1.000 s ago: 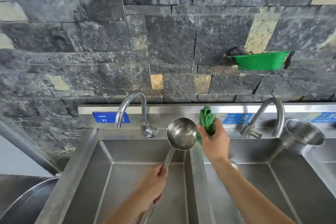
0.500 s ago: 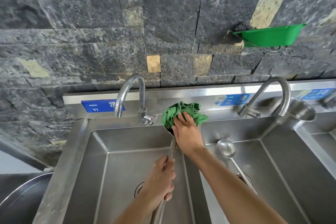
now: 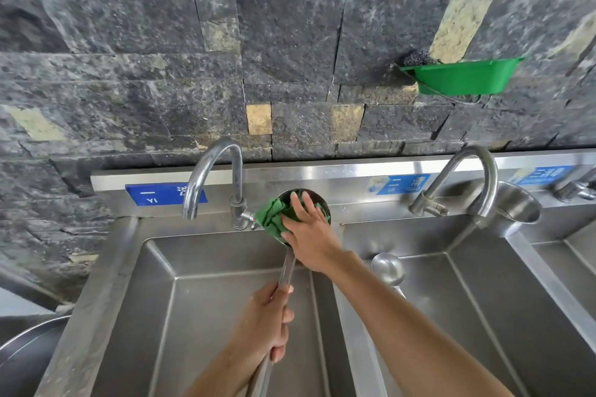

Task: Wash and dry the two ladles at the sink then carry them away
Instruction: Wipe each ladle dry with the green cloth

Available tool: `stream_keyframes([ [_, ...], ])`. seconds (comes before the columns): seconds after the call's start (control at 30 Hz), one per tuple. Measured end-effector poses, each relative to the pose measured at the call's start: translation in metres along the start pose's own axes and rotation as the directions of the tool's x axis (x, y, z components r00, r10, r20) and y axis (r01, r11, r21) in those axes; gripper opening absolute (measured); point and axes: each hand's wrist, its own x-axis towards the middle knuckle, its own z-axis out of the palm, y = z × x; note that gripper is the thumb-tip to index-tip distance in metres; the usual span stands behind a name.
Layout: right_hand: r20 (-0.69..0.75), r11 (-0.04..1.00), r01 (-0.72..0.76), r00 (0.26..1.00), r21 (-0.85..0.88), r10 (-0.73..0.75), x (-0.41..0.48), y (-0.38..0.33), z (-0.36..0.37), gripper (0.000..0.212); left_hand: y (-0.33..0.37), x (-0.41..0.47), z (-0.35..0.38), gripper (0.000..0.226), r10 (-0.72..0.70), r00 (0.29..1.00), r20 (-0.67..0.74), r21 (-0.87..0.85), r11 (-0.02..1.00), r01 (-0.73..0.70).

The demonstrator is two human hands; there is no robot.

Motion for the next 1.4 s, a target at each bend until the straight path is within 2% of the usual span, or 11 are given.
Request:
stream_keyframes([
  [0.1, -0.010, 0.973, -0.024, 1.000, -0.231, 0.023, -0.001, 0.013, -0.014, 0.059, 0.008, -0.006, 0.001, 0.023, 0.006, 1.000, 0.006, -0.074, 0.997, -0.006],
  [0.2, -0.048, 0.966, -0.073, 0.997, -0.247, 0.063, -0.005, 0.005, -0.015, 0.060, 0.014, -0.001, 0.010, 0.023, 0.006, 1.000, 0.016, -0.108, 0.994, -0.004],
  [0.37, 0.013, 0.933, -0.242, 0.969, 0.266, 0.248, -0.010, 0.006, -0.018, 0.012, -0.006, 0.006, 0.022, 0.029, 0.024, 1.000, 0.016, 0.018, 1.000, -0.024],
  [0.53, 0.119, 0.781, -0.325, 0.943, 0.533, 0.310, -0.027, 0.007, -0.005, 0.018, -0.016, 0.013, 0.021, 0.022, -0.106, 0.994, -0.012, -0.020, 0.994, 0.106],
  [0.63, -0.052, 0.719, -0.298, 0.906, 0.627, 0.420, -0.025, 0.015, -0.014, 0.010, -0.017, 0.015, 0.024, 0.022, -0.113, 0.993, -0.026, -0.013, 0.994, 0.113],
  [0.77, -0.442, 0.924, -0.177, 0.837, 0.339, 0.323, -0.014, 0.028, -0.018, 0.022, -0.011, 0.008, 0.029, 0.024, -0.064, 0.998, -0.002, -0.026, 0.998, 0.064],
  [0.87, -0.561, 0.978, -0.172, 0.802, 0.114, 0.206, -0.007, 0.037, -0.004, 0.038, -0.005, -0.003, 0.034, 0.024, -0.002, 1.000, 0.030, -0.017, 1.000, 0.003],
  [0.97, -0.511, 0.974, -0.211, 0.848, -0.079, 0.142, -0.006, 0.041, 0.010, 0.037, -0.006, -0.014, 0.033, 0.025, 0.032, 0.999, 0.031, -0.020, 0.999, -0.032],
  [1.07, -0.387, 0.962, -0.234, 0.908, -0.143, 0.163, -0.014, 0.035, 0.020, 0.037, -0.014, -0.017, 0.030, 0.029, 0.046, 0.999, 0.011, -0.003, 0.999, -0.046],
  [1.23, -0.069, 0.972, -0.232, 0.970, 0.029, 0.233, -0.029, 0.009, 0.022, 0.072, -0.017, -0.012, 0.033, 0.028, 0.039, 0.999, -0.010, -0.020, 0.999, -0.039],
  [1.4, 0.096, 0.962, -0.219, 0.974, 0.164, 0.206, -0.028, 0.000, 0.015, 0.079, -0.019, -0.013, 0.035, 0.032, 0.079, 0.997, -0.017, -0.003, 0.997, -0.079],
])
